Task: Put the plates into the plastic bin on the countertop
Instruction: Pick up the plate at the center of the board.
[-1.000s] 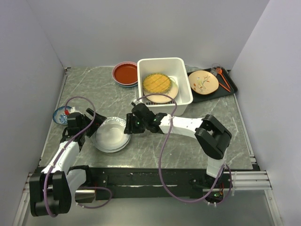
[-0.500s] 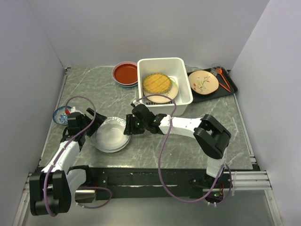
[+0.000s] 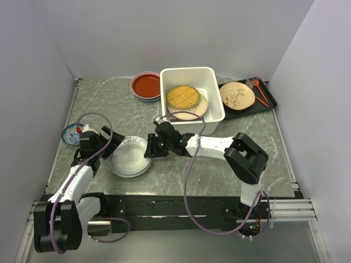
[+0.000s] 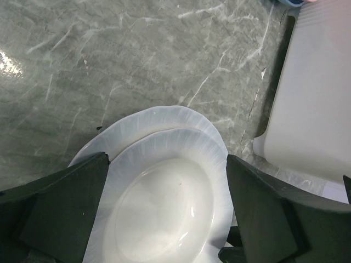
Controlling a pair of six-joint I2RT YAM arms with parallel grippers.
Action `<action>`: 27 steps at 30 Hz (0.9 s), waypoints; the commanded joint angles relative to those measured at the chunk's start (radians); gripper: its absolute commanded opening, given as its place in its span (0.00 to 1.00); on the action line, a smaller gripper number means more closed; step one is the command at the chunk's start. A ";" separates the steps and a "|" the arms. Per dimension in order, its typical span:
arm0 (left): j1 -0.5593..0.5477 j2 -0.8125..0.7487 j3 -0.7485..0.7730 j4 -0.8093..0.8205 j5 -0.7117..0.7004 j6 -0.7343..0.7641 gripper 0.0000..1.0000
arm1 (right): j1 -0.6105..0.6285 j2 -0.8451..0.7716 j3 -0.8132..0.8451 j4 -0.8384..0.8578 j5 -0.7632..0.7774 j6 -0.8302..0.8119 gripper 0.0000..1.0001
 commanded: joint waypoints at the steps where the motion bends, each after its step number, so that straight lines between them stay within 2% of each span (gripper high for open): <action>1: -0.039 0.022 -0.042 -0.098 0.051 -0.017 0.95 | -0.007 -0.003 -0.053 0.161 -0.038 0.039 0.50; 10: -0.077 0.056 -0.035 -0.073 0.049 -0.026 0.95 | -0.005 -0.051 -0.129 0.366 -0.074 0.086 0.50; 18: -0.095 0.044 -0.038 -0.067 0.038 -0.040 0.95 | 0.001 0.001 -0.149 0.487 -0.117 0.175 0.49; 23: -0.100 0.048 -0.035 -0.069 0.032 -0.040 0.95 | 0.006 0.000 -0.148 0.460 -0.087 0.184 0.48; 26: -0.102 0.050 -0.033 -0.069 0.032 -0.038 0.95 | 0.006 -0.008 -0.143 0.435 -0.067 0.172 0.45; 27: -0.103 0.051 -0.030 -0.070 0.031 -0.038 0.95 | 0.007 -0.006 -0.139 0.426 -0.064 0.169 0.41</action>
